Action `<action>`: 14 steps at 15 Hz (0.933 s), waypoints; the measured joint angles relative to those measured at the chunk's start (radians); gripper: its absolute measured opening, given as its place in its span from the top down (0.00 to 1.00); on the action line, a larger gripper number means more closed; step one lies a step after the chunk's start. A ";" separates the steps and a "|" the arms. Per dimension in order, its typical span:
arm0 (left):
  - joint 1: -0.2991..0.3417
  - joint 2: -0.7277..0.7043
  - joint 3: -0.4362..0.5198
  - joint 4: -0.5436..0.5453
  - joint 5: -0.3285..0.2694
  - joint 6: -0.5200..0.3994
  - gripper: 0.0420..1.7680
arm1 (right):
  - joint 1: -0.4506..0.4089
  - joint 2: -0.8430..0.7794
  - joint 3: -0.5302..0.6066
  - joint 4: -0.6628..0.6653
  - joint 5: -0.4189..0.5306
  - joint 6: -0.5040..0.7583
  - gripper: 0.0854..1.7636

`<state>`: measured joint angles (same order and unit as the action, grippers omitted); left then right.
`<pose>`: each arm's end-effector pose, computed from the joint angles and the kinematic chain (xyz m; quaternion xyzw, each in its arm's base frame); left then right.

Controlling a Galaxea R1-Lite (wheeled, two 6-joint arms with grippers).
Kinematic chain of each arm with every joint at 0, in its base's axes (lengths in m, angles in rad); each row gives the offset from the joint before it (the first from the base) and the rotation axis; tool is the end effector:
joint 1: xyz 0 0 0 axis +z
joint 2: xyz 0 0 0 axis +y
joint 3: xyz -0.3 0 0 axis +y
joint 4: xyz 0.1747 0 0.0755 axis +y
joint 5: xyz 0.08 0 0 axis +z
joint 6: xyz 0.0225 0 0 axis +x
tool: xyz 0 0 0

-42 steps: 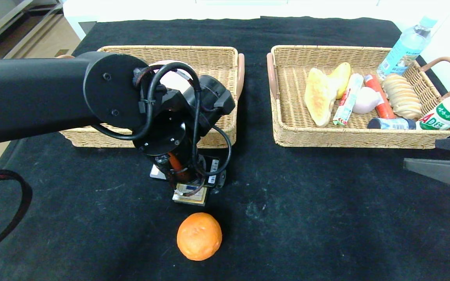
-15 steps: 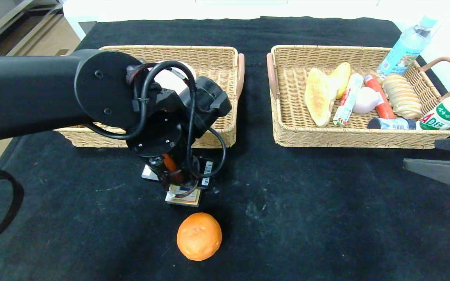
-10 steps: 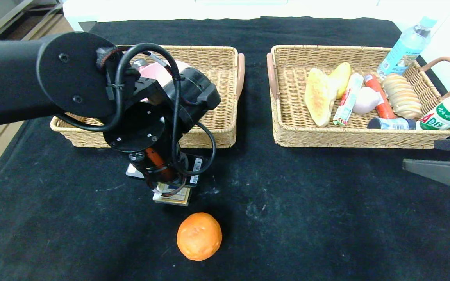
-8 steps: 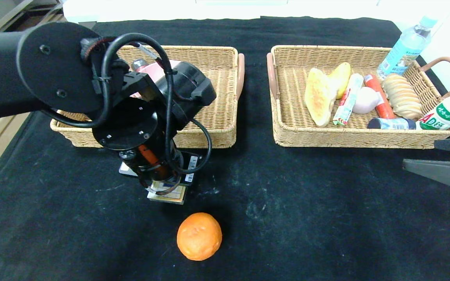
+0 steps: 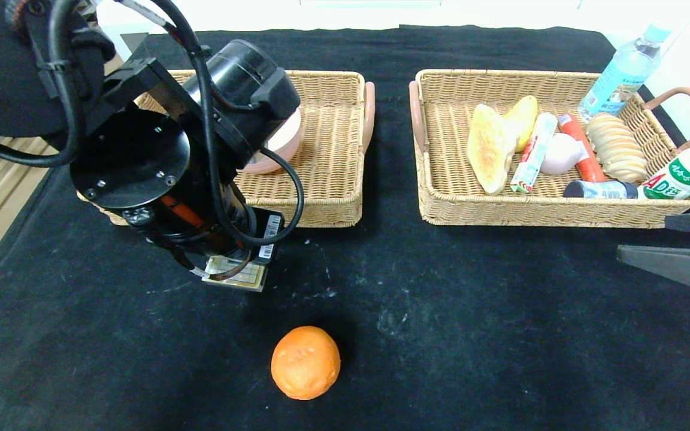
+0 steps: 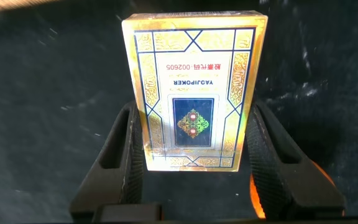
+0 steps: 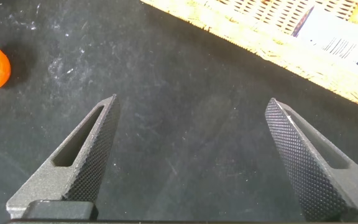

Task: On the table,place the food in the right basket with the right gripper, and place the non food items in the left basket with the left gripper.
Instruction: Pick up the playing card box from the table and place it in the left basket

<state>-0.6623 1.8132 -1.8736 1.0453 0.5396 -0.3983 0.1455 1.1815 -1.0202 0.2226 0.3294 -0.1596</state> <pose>0.2411 -0.1734 0.2944 0.0880 0.3929 0.0242 0.9150 0.1618 0.0311 0.2861 -0.0586 0.1710 0.2453 0.9525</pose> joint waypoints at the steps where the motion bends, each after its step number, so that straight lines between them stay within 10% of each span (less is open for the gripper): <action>1: 0.002 -0.008 -0.015 0.001 0.007 0.010 0.44 | 0.000 0.000 0.000 0.000 0.000 0.000 0.03; 14: 0.134 -0.036 -0.095 -0.330 0.033 0.253 0.44 | -0.004 -0.002 -0.001 -0.001 -0.002 0.000 0.03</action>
<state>-0.5285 1.7770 -1.9689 0.7149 0.5723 -0.1457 0.1417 1.1796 -1.0213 0.2213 0.3274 -0.1600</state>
